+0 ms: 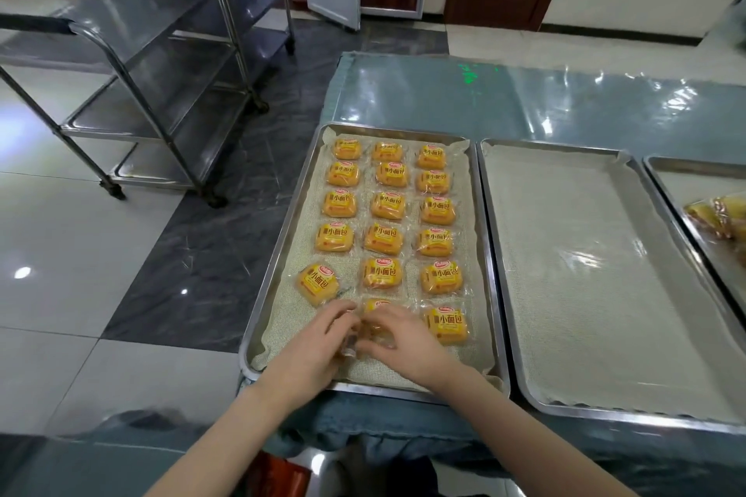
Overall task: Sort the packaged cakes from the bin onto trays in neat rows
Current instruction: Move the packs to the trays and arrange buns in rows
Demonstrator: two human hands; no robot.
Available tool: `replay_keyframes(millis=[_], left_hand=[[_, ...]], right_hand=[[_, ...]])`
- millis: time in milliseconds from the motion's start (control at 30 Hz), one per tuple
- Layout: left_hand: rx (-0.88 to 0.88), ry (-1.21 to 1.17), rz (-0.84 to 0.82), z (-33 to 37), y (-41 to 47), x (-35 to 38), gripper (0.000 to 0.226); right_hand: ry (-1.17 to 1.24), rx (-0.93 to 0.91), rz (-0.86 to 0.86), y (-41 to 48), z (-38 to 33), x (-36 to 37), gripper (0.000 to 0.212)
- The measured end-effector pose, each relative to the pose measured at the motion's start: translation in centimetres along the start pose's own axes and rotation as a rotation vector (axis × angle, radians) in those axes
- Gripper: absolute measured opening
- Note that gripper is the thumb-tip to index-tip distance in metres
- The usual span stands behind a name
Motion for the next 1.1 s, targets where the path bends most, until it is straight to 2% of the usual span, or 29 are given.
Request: replay_keyframes(millis=[133, 267, 333, 400, 500, 600, 733, 833, 933, 1000, 1100], left_hand=[[-0.217, -0.096, -0.030, -2.3, -0.5, -0.4, 0.089], [-0.348, -0.116, -0.153, -4.0, -0.9, -0.2, 0.070], [-0.385, -0.173, -0.160, -4.2, -0.9, -0.3, 0.062], [-0.389, -0.193, -0.126, -4.2, -0.8, -0.6, 0.050], [-0.355, -0.089, -0.065, -4.1, -1.1, -1.8, 0.046], [-0.312, 0.124, -0.011, -4.4, -1.6, -2.4, 0.048], [-0.304, 0.320, 0.005, -5.0, -1.7, -2.7, 0.052], [-0.331, 0.400, -0.070, -5.6, -1.7, -3.4, 0.061], [-0.347, 0.381, -0.226, -6.3, -1.5, -4.2, 0.066], [-0.361, 0.297, -0.280, -6.7, -1.0, -5.2, 0.055], [-0.346, 0.087, -0.178, -7.2, 0.1, -6.3, 0.038]], right_hand=[[-0.215, -0.048, 0.043, -0.2, -0.4, 0.0, 0.057], [-0.296, -0.072, 0.037, -0.2, -0.4, 0.3, 0.048], [-0.290, -0.082, 0.030, 0.0, -0.8, 0.5, 0.043], [-0.267, -0.096, 0.006, 0.3, -1.3, 0.8, 0.037], [-0.252, -0.097, -0.007, 0.9, -1.8, 1.3, 0.035], [-0.231, -0.097, 0.018, 1.6, -2.6, 1.4, 0.036], [-0.232, -0.089, -0.032, 2.3, -3.8, 2.0, 0.037], [-0.345, -0.033, 0.024, 2.4, -3.9, 1.5, 0.046], [-0.482, 0.139, 0.066, 1.6, -2.8, 0.9, 0.058], [-0.506, 0.235, 0.150, 0.9, -1.7, 0.8, 0.058], [-0.466, 0.284, 0.138, 0.2, -0.6, 0.8, 0.063]])
Point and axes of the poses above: each hand's wrist, its own y-axis towards the middle knuckle, its own x-axis out of the palm, z = x × y, the point moved 3 cm from there along y, towards the middle knuckle, and after that the axes turned 7 degrees about -y, right-handed, at the moved point
